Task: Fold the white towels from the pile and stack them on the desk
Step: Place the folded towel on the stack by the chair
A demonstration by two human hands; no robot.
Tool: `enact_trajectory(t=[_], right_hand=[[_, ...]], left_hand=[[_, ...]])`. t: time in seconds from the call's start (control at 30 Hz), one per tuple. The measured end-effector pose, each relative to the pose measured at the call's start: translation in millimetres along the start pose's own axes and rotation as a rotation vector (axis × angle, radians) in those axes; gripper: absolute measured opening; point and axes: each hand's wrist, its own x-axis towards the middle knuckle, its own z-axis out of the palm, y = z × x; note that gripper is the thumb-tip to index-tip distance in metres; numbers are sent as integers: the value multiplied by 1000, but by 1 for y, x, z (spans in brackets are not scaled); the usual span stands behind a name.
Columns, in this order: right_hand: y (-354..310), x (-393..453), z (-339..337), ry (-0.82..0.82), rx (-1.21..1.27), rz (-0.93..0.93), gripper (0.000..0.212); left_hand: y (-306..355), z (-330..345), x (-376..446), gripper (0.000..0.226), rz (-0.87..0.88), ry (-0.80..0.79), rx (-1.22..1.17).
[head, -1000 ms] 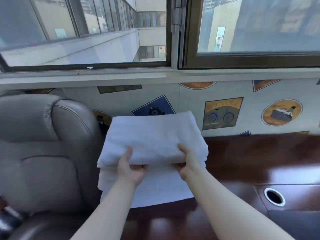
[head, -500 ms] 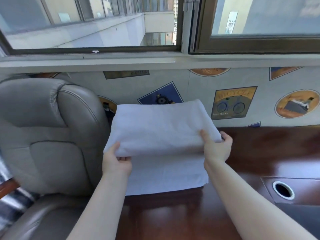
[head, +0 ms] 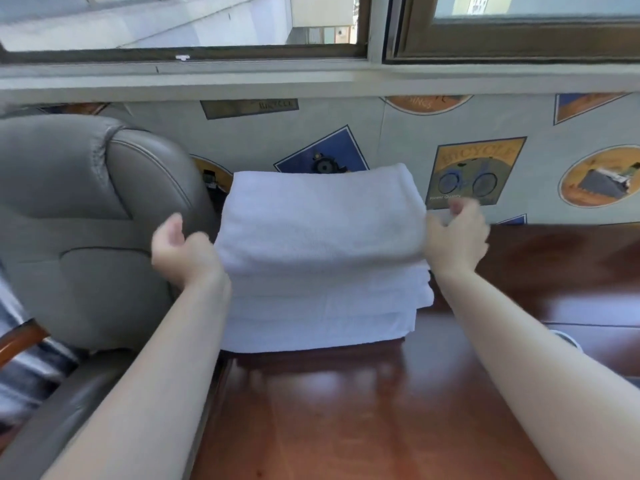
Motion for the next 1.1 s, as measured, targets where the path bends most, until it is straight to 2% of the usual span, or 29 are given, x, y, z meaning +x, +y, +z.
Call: enact_trajectory(t=[0.03, 0.07, 0.13, 0.2, 0.27, 0.3, 0.37, 0.43, 0.5, 0.63, 0.7, 0.73, 0.8, 0.87, 0.9, 0.97, 1.1], right_hand=[[-9, 0, -5, 99, 62, -110, 37], [-20, 1, -6, 126, 77, -224, 37], [-46, -2, 9, -34, -41, -444, 38], [-68, -11, 40, -300, -280, -630, 46], [-79, -24, 71, -514, -491, -774, 59], [-77, -29, 86, -595, -555, -787, 65], [-65, -31, 103, -690, -625, -731, 64], [-55, -23, 106, -699, -657, -667, 59], [-49, -11, 103, -703, -715, -611, 65], [-44, 30, 82, -566, -928, -434, 78], [-65, 46, 89, -480, -995, -463, 75], [-79, 44, 98, -482, -968, -524, 71], [-98, 26, 118, -592, -862, -668, 61], [-88, 8, 130, -743, -778, -683, 56], [-75, 5, 130, -761, -745, -668, 58], [-53, 7, 125, -685, -718, -659, 64], [-35, 13, 111, -562, -780, -627, 67]], left_hand=[[8, 4, -2, 49, 221, -137, 124], [12, 12, -5, 48, 442, -313, 286], [8, 39, -17, 43, 764, -676, 643], [-3, 75, -30, 47, 902, -916, 1034], [-20, 98, -33, 56, 923, -1033, 1455], [-30, 102, -29, 61, 897, -1067, 1611], [-48, 101, -14, 63, 824, -1061, 1713], [-61, 93, -1, 62, 743, -974, 1636], [-64, 90, 9, 64, 717, -920, 1631], [-44, 95, 54, 62, 773, -804, 1857], [-28, 113, 70, 62, 865, -739, 1976], [-24, 124, 67, 62, 900, -751, 1973], [-29, 138, 47, 59, 929, -864, 1872], [-49, 133, 27, 56, 877, -965, 1786], [-58, 125, 24, 55, 854, -972, 1740], [-68, 112, 29, 56, 866, -930, 1678], [-62, 96, 46, 56, 896, -949, 1662]])
